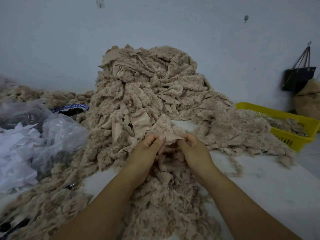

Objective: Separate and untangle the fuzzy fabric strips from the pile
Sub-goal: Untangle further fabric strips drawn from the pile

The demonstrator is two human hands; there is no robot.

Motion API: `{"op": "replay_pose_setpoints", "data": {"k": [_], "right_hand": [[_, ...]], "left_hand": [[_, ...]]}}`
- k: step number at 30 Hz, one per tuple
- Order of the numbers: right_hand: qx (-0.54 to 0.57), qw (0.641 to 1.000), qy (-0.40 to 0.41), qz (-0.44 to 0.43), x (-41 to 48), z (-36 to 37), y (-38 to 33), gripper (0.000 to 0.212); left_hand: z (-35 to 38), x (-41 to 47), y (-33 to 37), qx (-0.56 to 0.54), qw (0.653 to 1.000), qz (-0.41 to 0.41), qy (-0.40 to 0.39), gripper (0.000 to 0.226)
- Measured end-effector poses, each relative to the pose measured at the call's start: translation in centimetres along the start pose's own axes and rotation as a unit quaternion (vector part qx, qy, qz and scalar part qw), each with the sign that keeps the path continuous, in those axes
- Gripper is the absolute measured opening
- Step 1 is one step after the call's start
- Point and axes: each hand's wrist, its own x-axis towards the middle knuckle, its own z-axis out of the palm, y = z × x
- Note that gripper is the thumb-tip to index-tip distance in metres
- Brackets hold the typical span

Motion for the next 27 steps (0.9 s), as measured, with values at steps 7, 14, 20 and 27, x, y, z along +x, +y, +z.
{"op": "replay_pose_setpoints", "data": {"k": [7, 14, 20, 27], "right_hand": [[0.203, 0.970, 0.111, 0.073, 0.5, -1.2, 0.0, 0.022], [0.171, 0.983, 0.070, 0.005, -0.1, -2.2, -1.2, 0.029], [0.005, 0.991, -0.105, -0.082, -2.5, 1.0, -1.7, 0.053], [-0.272, 0.953, -0.089, -0.098, -0.2, -0.5, 0.1, 0.013]], "left_hand": [[0.1, 0.4, 0.6, 0.048, 0.996, 0.015, 0.067, 0.038], [-1.6, 0.4, 0.6, 0.199, 0.974, 0.065, 0.090, 0.019], [0.2, -0.4, 0.7, 0.259, 0.949, 0.176, 0.026, 0.012], [0.0, -0.7, 2.6, -0.060, 0.984, 0.086, 0.144, 0.025]]}}
